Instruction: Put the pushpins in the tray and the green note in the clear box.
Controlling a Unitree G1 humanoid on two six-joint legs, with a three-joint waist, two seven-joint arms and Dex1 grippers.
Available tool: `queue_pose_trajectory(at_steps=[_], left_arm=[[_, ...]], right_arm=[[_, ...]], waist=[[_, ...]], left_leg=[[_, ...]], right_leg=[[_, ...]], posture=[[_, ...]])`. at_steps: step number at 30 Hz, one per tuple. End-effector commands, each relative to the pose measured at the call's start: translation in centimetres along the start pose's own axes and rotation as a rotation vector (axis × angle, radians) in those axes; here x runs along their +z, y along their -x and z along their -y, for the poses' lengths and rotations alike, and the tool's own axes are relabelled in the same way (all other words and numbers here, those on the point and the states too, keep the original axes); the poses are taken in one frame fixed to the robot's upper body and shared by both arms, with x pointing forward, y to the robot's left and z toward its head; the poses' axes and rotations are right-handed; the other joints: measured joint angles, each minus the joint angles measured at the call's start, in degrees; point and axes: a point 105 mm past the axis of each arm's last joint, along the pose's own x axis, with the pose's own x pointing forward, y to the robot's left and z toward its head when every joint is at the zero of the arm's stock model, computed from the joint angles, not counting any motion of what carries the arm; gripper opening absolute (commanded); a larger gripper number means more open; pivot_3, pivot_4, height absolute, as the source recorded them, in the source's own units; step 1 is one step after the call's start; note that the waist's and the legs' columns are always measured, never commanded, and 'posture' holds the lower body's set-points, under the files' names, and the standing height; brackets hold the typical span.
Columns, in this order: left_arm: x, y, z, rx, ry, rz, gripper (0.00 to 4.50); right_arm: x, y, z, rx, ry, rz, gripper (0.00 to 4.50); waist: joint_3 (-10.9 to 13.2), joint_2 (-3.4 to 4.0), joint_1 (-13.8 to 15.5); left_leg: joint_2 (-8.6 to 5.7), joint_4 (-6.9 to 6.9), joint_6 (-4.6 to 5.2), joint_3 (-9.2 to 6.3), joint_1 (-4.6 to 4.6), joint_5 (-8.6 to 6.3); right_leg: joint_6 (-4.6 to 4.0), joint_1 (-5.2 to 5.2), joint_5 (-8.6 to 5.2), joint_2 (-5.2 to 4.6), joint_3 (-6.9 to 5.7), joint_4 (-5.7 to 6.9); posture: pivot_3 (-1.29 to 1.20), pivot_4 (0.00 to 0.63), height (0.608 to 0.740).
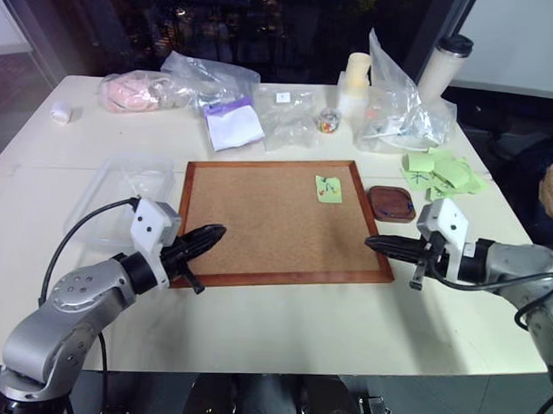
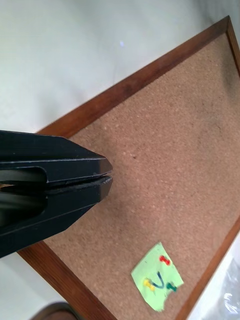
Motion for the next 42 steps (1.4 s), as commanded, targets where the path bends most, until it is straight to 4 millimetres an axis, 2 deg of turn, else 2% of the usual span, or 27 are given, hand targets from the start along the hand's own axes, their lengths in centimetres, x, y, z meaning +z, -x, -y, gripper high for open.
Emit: queue_pose_trajectory(at_steps=[1,7,23,33,38,42], left_arm=[[0.9,0.2,0.1,0.010,-0.038,0.037,0.00],[1.3,0.1,-0.2,0.024,0.008,0.069,0.00],[0.5,-0.1,-0.6,0.032,-0.007,0.031,0.00],[0.3,-1.1,-0.7,0.025,-0.028,0.040,0.00],[-0.2,-2.8,-1.0,-0.008,-0.051,0.030,0.00],[-1.8,-5.5,-1.0,-0.040,-0.061,0.006,1.40]], right_arm=[[0.5,0.1,0.1,0.004,0.031,0.005,0.03],[0.5,-0.1,0.1,0.004,0.035,0.005,0.03],[0.6,-0.8,1.2,-0.053,0.066,0.015,0.03],[0.8,-2.0,1.6,-0.079,0.075,0.028,0.03],[1.1,-2.8,1.8,-0.084,0.086,0.035,0.03],[1.2,-3.7,1.9,-0.085,0.101,0.036,0.00]], waist=[[0.00,0.00,0.01],[0.00,0.00,0.01],[0.00,0.00,-0.02],[0.00,0.00,0.00],[-0.01,0.01,0.03],[-0.02,0.03,0.09]], left_leg=[[0.00,0.00,0.00,0.00,0.00,0.00],[0.00,0.00,0.00,0.00,0.00,0.00],[-0.01,0.00,0.00,0.01,0.00,0.00],[-0.01,0.01,-0.01,0.03,0.00,0.00],[-0.03,0.02,-0.02,0.03,0.00,0.01],[-0.10,0.05,-0.02,0.08,0.00,0.01]], right_leg=[[0.00,0.00,0.00,0.00,0.00,0.00],[0.00,0.00,0.00,-0.02,0.00,0.00],[0.00,0.00,0.00,0.00,0.00,0.01],[0.00,-0.01,0.00,-0.02,0.00,0.01],[0.01,-0.01,0.01,-0.01,0.00,0.03],[0.01,-0.01,0.01,0.00,0.00,0.04]], posture=[[0.00,0.150,0.740],[0.00,0.150,0.740],[0.00,0.150,0.740],[0.00,0.150,0.740],[0.00,0.150,0.740],[0.00,0.150,0.740]])
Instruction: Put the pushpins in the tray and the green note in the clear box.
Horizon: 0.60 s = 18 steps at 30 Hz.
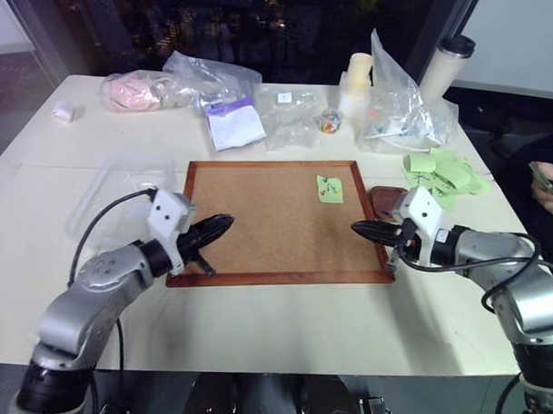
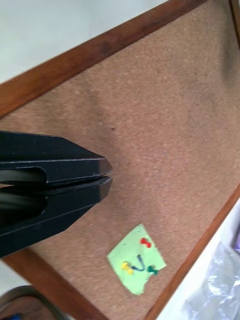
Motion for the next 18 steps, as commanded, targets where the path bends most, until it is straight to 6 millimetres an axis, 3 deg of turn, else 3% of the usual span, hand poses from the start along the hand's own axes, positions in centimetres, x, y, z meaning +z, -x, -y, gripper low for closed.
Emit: queue_pose_trajectory(at_steps=[1,7,11,14,16,18], left_arm=[[-0.5,-2.4,0.2,-0.030,-0.035,0.013,1.89],[-0.7,-5.7,0.1,-0.061,-0.043,0.008,1.89],[-1.4,-6.2,1.0,-0.105,-0.040,-0.034,1.89],[-1.9,-5.6,1.2,-0.109,-0.049,-0.040,1.07],[-2.2,-5.3,1.2,-0.104,-0.044,-0.044,0.11],[-2.4,-5.2,1.3,-0.100,-0.039,-0.049,0.05]], right_arm=[[0.8,-0.4,0.2,-0.007,0.040,0.022,0.00],[0.7,-0.7,-0.1,0.005,0.050,0.015,0.00],[0.6,-0.6,-0.1,0.005,0.051,0.009,0.00],[0.5,-0.5,-0.2,0.005,0.046,0.007,0.00],[0.3,-0.5,-0.4,0.006,0.043,0.003,0.00],[0.3,-0.5,-0.4,0.008,0.042,0.002,0.00]], waist=[[0.00,0.00,0.15],[0.00,0.01,0.04],[0.00,0.01,-0.14],[0.00,0.01,-0.21],[0.00,0.01,-0.06],[0.00,0.01,0.06]], left_leg=[[-0.01,0.00,0.00,0.02,0.00,0.00],[-0.01,0.02,0.00,0.08,-0.06,0.00],[0.00,0.02,0.00,0.07,-0.05,0.00],[0.05,0.01,0.00,0.06,-0.05,0.00],[0.07,0.01,0.00,0.06,-0.05,0.00],[0.08,0.02,0.00,0.06,-0.05,0.01]], right_leg=[[0.00,-0.01,0.00,0.00,0.00,0.00],[0.03,-0.07,0.02,0.01,-0.01,0.03],[0.05,-0.09,0.02,0.02,0.01,0.05],[0.05,-0.12,0.02,0.04,0.02,0.07],[0.04,-0.14,0.02,0.04,0.02,0.08],[0.05,-0.13,0.02,0.00,0.02,0.10]], posture=[[0.00,0.150,0.740],[0.00,0.150,0.740],[0.00,0.150,0.740],[0.00,0.150,0.740],[0.00,0.150,0.740],[0.00,0.150,0.740]])
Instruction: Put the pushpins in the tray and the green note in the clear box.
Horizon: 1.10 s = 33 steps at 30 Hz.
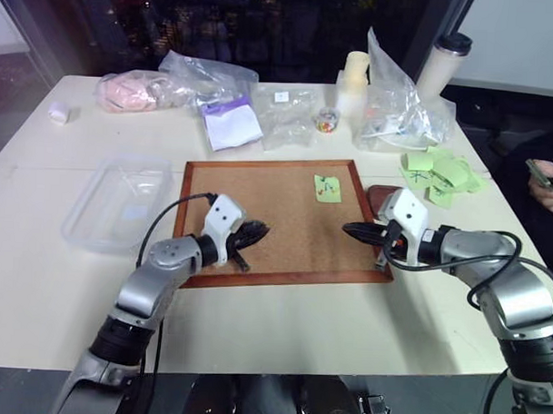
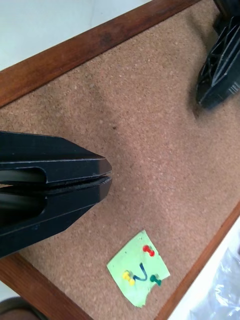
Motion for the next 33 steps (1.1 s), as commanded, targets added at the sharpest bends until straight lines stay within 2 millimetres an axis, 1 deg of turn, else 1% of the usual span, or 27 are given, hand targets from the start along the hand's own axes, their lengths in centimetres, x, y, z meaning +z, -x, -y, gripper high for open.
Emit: queue_pose_trajectory(at_steps=[1,6,12,14,17,18,22,29,32,33], left_arm=[[1.3,0.2,0.0,0.009,-0.044,0.040,0.05],[1.0,-0.7,-0.5,0.053,-0.052,0.021,0.05],[2.4,-1.6,-0.3,0.054,-0.083,0.061,0.05],[1.7,-2.0,-0.6,0.081,-0.102,0.023,0.05],[-1.2,-2.1,-0.3,0.070,-0.090,-0.080,0.05],[-1.6,-2.1,-0.2,0.066,-0.086,-0.092,0.05],[-1.8,-2.0,-0.5,0.084,-0.066,-0.098,0.05],[-1.9,-2.0,-0.5,0.088,-0.039,-0.102,0.05],[-1.9,-1.9,-0.4,0.092,-0.038,-0.099,0.00],[-1.9,-1.9,-0.4,0.092,-0.039,-0.099,0.00]], right_arm=[[1.1,0.4,0.1,-0.009,0.046,0.031,0.00],[1.2,0.1,0.1,-0.004,0.048,0.030,0.00],[1.7,-0.5,0.6,-0.022,0.045,0.046,0.00],[2.3,-1.5,1.0,-0.052,0.038,0.060,0.00],[3.3,-3.3,3.0,-0.140,0.034,0.063,0.00],[3.7,-3.8,3.5,-0.156,0.034,0.063,0.00],[4.3,-5.7,5.5,-0.212,0.022,0.038,0.00],[3.9,-8.1,7.4,-0.242,0.020,-0.012,0.00],[3.8,-8.8,8.4,-0.273,0.031,-0.015,0.81],[3.9,-9.0,8.6,-0.284,0.038,-0.015,1.29]], waist=[[0.00,0.00,0.12],[0.00,0.00,0.09],[0.00,0.00,-0.04],[0.00,0.00,-0.23],[-0.01,0.02,0.00],[-0.03,0.07,-0.31],[-0.04,0.08,-0.08],[-0.05,0.09,-0.19],[-0.05,0.10,-0.25],[-0.05,0.10,-0.27]], left_leg=[[0.00,0.00,-0.01,0.00,0.00,0.00],[-0.03,0.03,-0.01,-0.01,0.00,0.01],[-0.05,0.03,-0.01,0.00,0.00,0.01],[-0.04,0.02,-0.01,0.00,0.00,0.01],[-0.03,0.02,-0.01,0.00,0.02,0.01],[-0.03,0.02,-0.01,0.01,-0.01,0.01],[-0.04,0.05,-0.05,0.14,0.04,0.04],[-0.03,0.04,-0.07,0.22,0.02,0.05],[-0.03,0.04,-0.07,0.22,0.04,0.05],[-0.03,0.04,-0.08,0.23,0.03,0.05]], right_leg=[[0.00,0.01,0.00,-0.02,0.00,0.00],[0.02,0.03,0.01,-0.03,0.00,-0.01],[0.02,0.02,0.01,-0.01,0.00,0.00],[0.02,0.01,0.01,0.03,0.00,0.00],[0.02,0.00,0.01,0.06,0.00,0.04],[0.02,-0.01,0.01,0.03,0.01,0.01],[0.05,-0.03,0.04,0.01,0.07,0.12],[0.05,-0.05,0.04,-0.01,0.06,0.12],[0.05,-0.05,0.04,0.00,0.06,0.14],[0.05,-0.05,0.04,-0.01,0.06,0.15]], posture=[[0.00,0.150,0.740],[0.00,0.150,0.740],[0.00,0.150,0.740],[0.00,0.150,0.740],[0.00,0.150,0.740],[0.00,0.150,0.740],[0.00,0.150,0.740],[0.00,0.150,0.740],[0.00,0.150,0.740],[0.00,0.150,0.740]])
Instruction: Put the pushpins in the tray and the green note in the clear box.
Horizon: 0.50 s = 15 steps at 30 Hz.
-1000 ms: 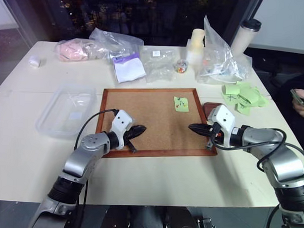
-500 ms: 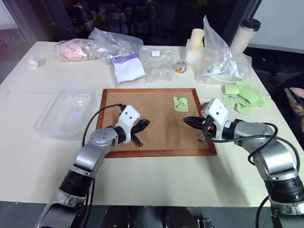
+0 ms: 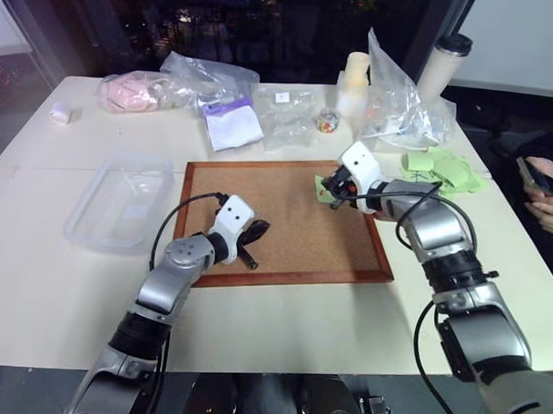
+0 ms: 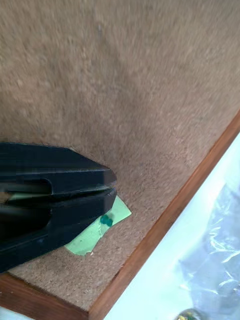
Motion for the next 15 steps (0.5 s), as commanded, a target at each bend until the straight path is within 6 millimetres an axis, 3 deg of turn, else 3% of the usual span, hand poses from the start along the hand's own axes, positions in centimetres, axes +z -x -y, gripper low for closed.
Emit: queue_pose_trajectory(at_steps=[1,6,15], left_arm=[[-1.6,0.2,0.4,0.001,0.032,-0.056,0.00],[-1.8,0.6,0.5,0.014,0.039,-0.059,0.00],[-2.0,1.1,0.7,0.028,0.044,-0.060,0.00]], right_arm=[[1.8,-0.6,1.4,-0.064,0.058,0.052,1.80],[1.8,-1.5,2.0,-0.082,0.046,0.052,4.13],[1.4,-2.6,3.0,-0.115,-0.098,0.048,4.13]], waist=[[0.00,0.00,-0.05],[0.00,0.00,-0.25],[0.00,0.02,-1.17]], left_leg=[[0.00,0.00,0.00,0.00,0.00,0.00],[0.06,-0.03,-0.02,-0.01,0.00,0.01],[0.11,-0.07,-0.08,-0.01,0.00,0.05]], right_leg=[[0.00,0.00,0.00,0.00,0.00,0.00],[0.00,-0.02,0.00,-0.02,0.00,0.00],[0.00,-0.04,0.00,-0.04,0.01,0.00]], posture=[[0.00,0.150,0.740],[0.00,0.150,0.740],[0.00,0.150,0.740]])
